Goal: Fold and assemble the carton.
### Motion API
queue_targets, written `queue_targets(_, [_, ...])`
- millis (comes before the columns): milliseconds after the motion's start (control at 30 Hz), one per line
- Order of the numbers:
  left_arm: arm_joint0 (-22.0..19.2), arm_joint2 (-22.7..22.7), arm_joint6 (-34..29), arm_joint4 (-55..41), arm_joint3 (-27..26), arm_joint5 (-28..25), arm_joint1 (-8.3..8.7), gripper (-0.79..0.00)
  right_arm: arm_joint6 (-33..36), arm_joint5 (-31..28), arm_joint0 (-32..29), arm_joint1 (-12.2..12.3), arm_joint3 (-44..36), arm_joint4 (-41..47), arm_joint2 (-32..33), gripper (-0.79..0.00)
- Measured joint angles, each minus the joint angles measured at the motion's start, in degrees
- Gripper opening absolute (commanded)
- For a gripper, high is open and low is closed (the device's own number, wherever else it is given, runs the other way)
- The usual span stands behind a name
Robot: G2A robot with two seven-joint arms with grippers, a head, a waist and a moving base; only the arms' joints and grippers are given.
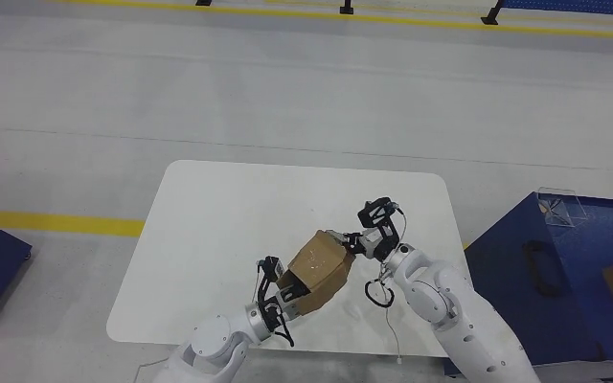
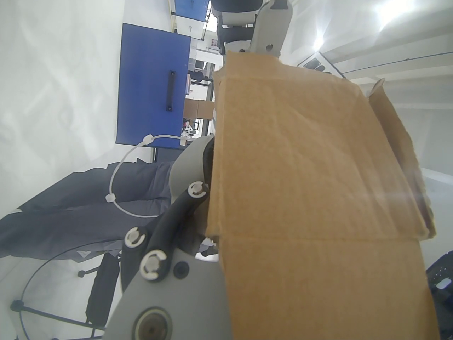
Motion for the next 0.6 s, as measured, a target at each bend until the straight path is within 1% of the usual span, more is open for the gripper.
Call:
queue_targets(400, [0.5,-0.9,-0.1,-1.0,-0.4,0.9,0.12,-0.785,2.7,-1.6,-5.5,0.3,-6.3,-3.4,0.9,0.0])
queue_targets(600, [0.6,-0.9,-0.5,-1.2,-0.1,0.9,0.1,-0.785,3.1,-1.8,-5.7,-0.3,-6.3,-3.0,-0.5,0.0])
